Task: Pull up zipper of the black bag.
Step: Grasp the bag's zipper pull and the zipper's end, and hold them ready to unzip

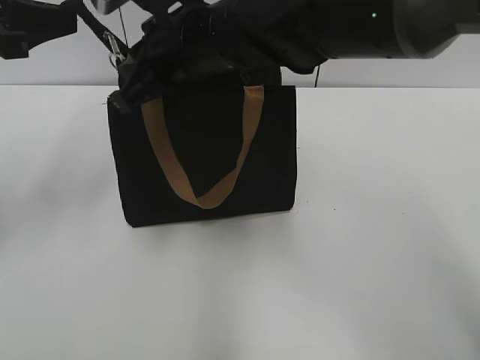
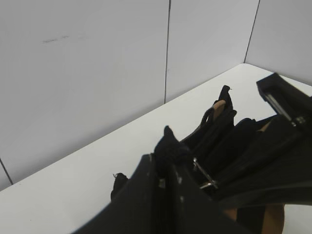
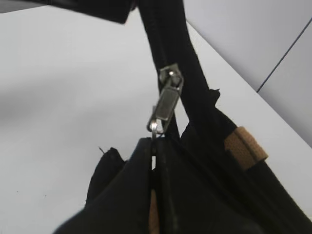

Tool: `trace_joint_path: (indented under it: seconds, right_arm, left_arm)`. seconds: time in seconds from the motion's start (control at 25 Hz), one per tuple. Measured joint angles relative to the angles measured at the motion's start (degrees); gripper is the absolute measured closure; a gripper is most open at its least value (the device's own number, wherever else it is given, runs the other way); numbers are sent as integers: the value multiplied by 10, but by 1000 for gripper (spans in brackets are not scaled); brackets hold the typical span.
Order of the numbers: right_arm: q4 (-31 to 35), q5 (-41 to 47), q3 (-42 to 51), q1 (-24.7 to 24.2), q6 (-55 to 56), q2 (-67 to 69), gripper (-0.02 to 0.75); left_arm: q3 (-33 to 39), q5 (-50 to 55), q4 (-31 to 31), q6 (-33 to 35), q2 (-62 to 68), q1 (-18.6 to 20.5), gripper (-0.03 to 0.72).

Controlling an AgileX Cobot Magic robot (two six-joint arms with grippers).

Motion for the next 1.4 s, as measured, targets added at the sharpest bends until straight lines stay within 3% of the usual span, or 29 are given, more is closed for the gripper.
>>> trace_joint_path:
  seconds: [0.4,1.04,1.4]
  right_arm:
    - [0,19,0,-1,1,-6,752]
    - [0,61,0,-61,66,-28,752]
    - [1,83,0,-84,80,-29,752]
  left_arm:
    - [0,3,0,0,0,0,669]
    - [0,-9,-2,0,0,0,669]
    - [0,-13,-33,0,-9,0,669]
